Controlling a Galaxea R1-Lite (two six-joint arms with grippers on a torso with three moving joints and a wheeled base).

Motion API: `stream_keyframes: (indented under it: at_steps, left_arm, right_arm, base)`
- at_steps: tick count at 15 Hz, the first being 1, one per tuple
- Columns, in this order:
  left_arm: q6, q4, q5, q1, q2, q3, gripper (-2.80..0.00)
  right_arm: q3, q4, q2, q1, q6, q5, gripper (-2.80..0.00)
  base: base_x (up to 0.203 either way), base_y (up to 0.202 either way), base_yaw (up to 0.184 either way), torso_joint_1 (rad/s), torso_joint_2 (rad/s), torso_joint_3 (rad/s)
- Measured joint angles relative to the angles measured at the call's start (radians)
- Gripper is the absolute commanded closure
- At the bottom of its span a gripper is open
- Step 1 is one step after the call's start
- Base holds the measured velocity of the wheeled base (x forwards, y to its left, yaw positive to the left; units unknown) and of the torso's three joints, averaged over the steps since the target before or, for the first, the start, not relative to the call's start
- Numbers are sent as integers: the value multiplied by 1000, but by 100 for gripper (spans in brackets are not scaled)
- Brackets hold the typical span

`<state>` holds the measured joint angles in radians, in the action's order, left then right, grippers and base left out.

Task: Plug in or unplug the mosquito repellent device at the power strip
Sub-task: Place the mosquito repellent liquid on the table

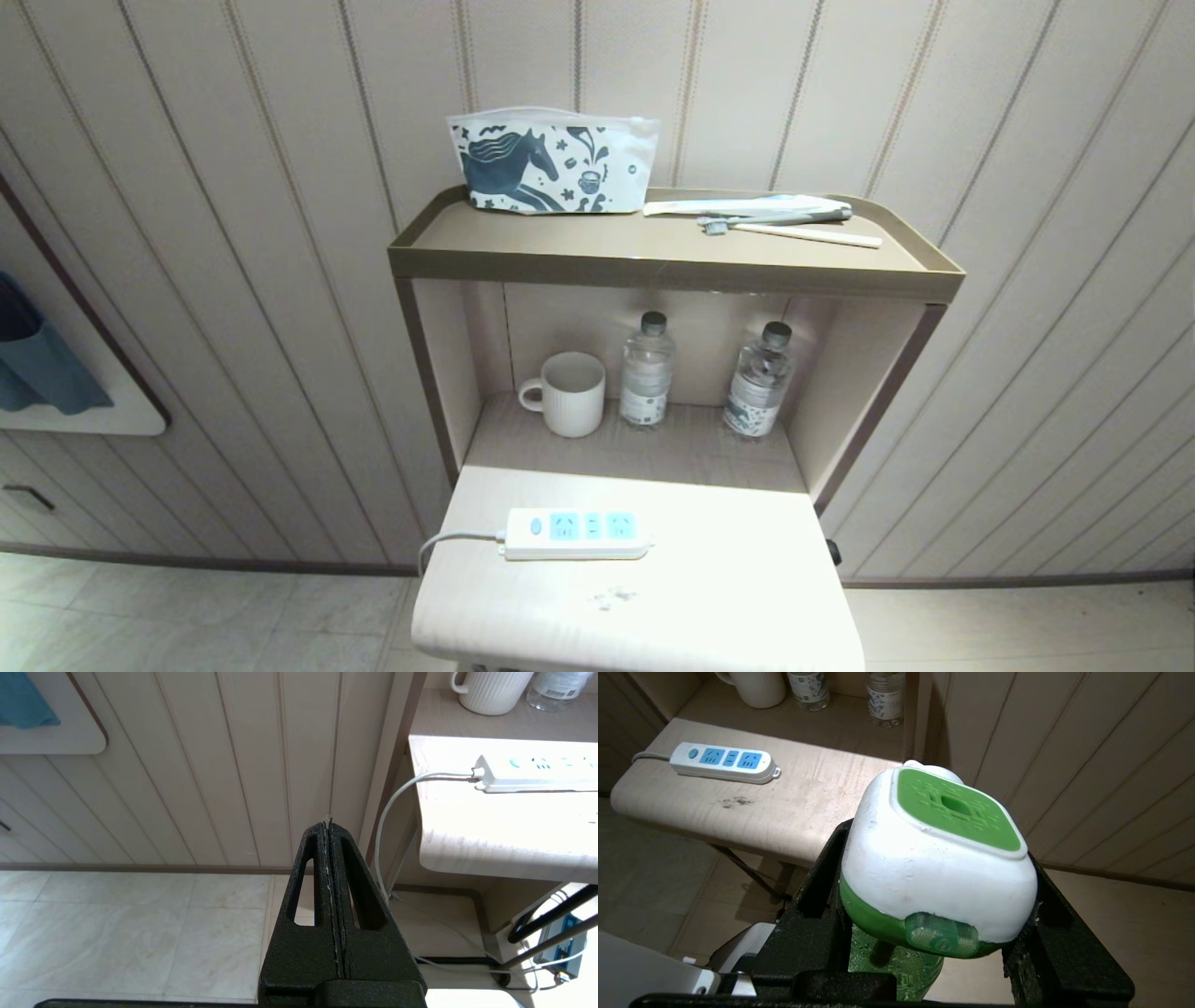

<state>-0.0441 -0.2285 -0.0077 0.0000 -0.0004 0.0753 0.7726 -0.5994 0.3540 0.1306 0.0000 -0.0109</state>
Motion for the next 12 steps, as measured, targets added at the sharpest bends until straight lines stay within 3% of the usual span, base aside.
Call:
stream_keyframes:
  at_steps: [4, 9, 12]
  left_arm:
    - [0, 0, 0, 0, 0, 0, 0]
    - [0, 0, 0, 0, 0, 0, 0]
    - [0, 0, 0, 0, 0, 0, 0]
  right_arm:
    - [0, 12, -13, 4, -32, -164, 0]
    - [-17, 23, 21, 6, -33, -237, 0]
    - [-8, 23, 24, 1, -33, -252, 0]
  base:
    - [0, 0, 0, 0, 0, 0]
    - [0, 0, 0, 0, 0, 0]
    - [0, 0, 0, -166, 388, 201]
